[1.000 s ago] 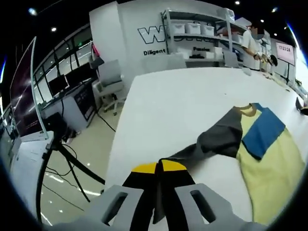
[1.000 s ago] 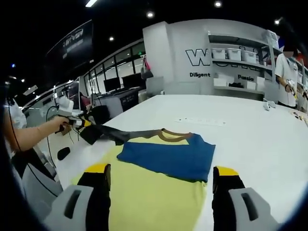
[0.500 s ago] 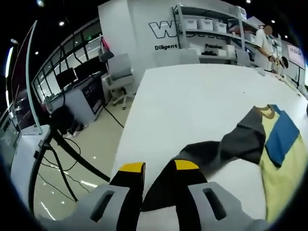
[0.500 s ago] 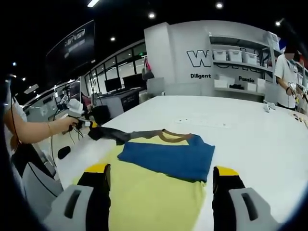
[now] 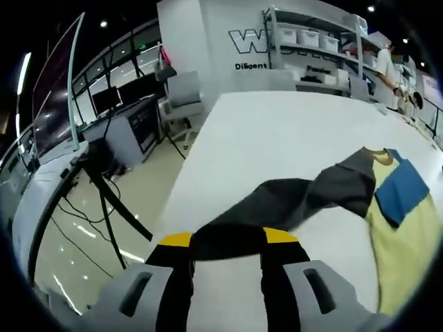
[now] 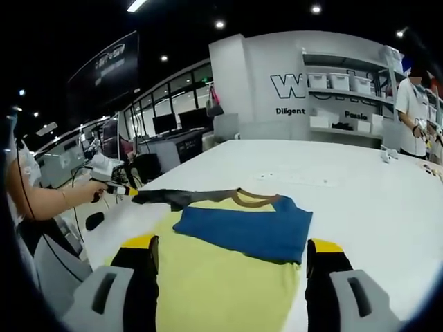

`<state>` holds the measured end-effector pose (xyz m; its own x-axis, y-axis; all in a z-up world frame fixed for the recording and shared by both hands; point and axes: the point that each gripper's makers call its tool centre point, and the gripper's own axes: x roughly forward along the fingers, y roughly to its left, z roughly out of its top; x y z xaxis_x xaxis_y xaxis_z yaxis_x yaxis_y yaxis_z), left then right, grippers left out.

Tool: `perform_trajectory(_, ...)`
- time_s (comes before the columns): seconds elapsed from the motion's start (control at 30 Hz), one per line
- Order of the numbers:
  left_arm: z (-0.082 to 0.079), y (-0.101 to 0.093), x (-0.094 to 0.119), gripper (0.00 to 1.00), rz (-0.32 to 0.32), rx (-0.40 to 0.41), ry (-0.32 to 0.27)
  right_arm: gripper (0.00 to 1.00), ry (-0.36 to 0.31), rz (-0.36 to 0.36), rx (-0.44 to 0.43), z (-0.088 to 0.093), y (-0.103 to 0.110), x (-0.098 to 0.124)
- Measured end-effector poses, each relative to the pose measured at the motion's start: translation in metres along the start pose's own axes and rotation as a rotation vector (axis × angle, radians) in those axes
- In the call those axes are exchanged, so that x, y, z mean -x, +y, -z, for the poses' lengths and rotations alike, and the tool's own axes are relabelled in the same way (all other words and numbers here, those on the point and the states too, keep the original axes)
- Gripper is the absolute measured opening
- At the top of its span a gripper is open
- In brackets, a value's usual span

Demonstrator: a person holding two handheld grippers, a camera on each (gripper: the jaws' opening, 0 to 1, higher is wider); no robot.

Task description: Fold the garment on the visible template until the final outline fits inside the template.

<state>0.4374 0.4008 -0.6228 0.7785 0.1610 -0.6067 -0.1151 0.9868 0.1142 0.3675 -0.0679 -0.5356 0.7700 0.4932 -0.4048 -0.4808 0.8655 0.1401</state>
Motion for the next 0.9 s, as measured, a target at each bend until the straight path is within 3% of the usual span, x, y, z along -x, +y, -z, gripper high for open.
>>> perform_trajectory(0.13,0.003,-0.010,0.002,0.32,0.020,-0.015,-0.012,0.87,0.000,0.000,-0.004,0.000,0.000,0.000)
perform_trajectory(0.2,0.001,-0.019,0.001,0.31,0.060,-0.019,-0.026,0.87,0.003,0.002,-0.001,0.001,-0.001,0.000)
perform_trajectory(0.37,0.008,-0.037,-0.008,0.31,0.111,-0.057,-0.007,0.86,0.004,0.005,-0.003,0.002,-0.002,0.000)
perform_trajectory(0.7,0.019,-0.043,-0.023,0.19,0.147,-0.087,0.029,0.86,0.000,0.013,-0.004,0.001,-0.005,0.003)
perform_trajectory(0.9,0.018,-0.041,-0.026,0.14,0.141,-0.099,0.022,0.86,0.000,0.019,-0.004,0.001,-0.007,0.004)
